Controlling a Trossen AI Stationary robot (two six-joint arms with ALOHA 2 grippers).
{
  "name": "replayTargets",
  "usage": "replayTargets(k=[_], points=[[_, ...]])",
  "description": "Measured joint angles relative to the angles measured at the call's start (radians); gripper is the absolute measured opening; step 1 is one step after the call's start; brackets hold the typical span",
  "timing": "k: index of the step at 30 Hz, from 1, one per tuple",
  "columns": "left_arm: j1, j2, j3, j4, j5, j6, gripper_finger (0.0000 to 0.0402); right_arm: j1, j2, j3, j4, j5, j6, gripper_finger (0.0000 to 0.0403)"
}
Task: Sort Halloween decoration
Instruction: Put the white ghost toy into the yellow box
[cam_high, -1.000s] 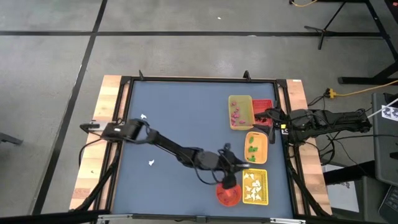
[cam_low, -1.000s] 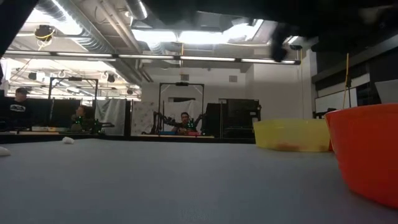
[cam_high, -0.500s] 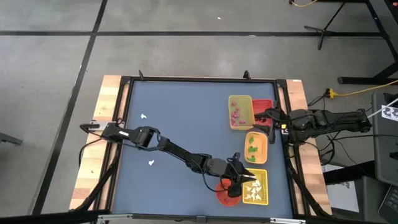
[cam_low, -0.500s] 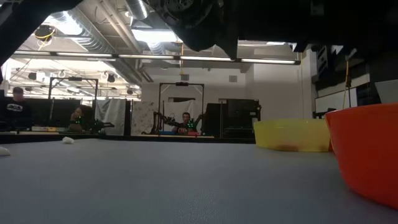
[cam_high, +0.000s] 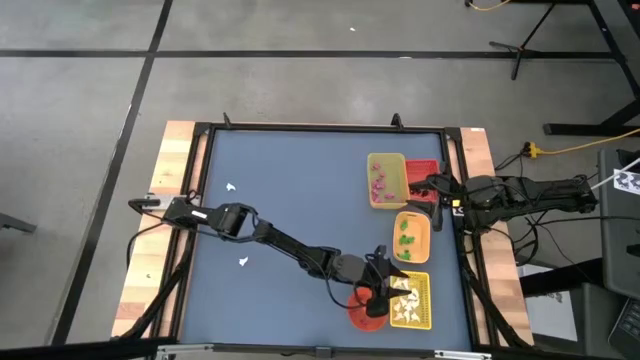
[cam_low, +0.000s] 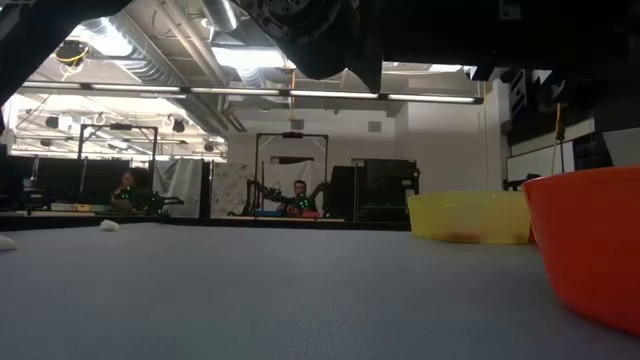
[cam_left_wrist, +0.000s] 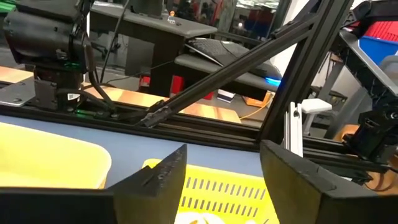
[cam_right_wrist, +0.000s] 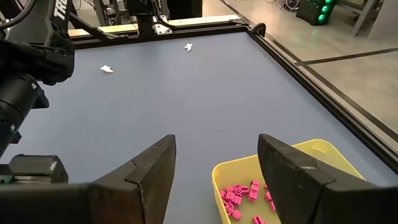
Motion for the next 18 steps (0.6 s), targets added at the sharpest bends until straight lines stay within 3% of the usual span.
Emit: replayTargets(k=[6, 10, 14, 18], points=[[0.008, 0.000, 0.000, 0.000, -0.009, 0.000, 0.0197, 0.000, 0.000, 0.000, 0.000, 0.000, 0.000, 0.0225], [0.033, -0.030, 0.000, -0.082, 0.039, -0.001, 0.0194, 0.000, 0.000, 0.000, 0.000, 0.000, 0.000, 0.0225], [0.060, -0.123, 0.000, -0.348, 0.102, -0.001, 0.0189, 0.000, 0.000, 0.000, -0.003, 0.000, 0.000, 0.0225], [0.077, -0.249, 0.001, -0.751, 0.124, -0.002, 0.0184, 0.000, 0.000, 0.000, -0.023, 0.000, 0.000, 0.0225]])
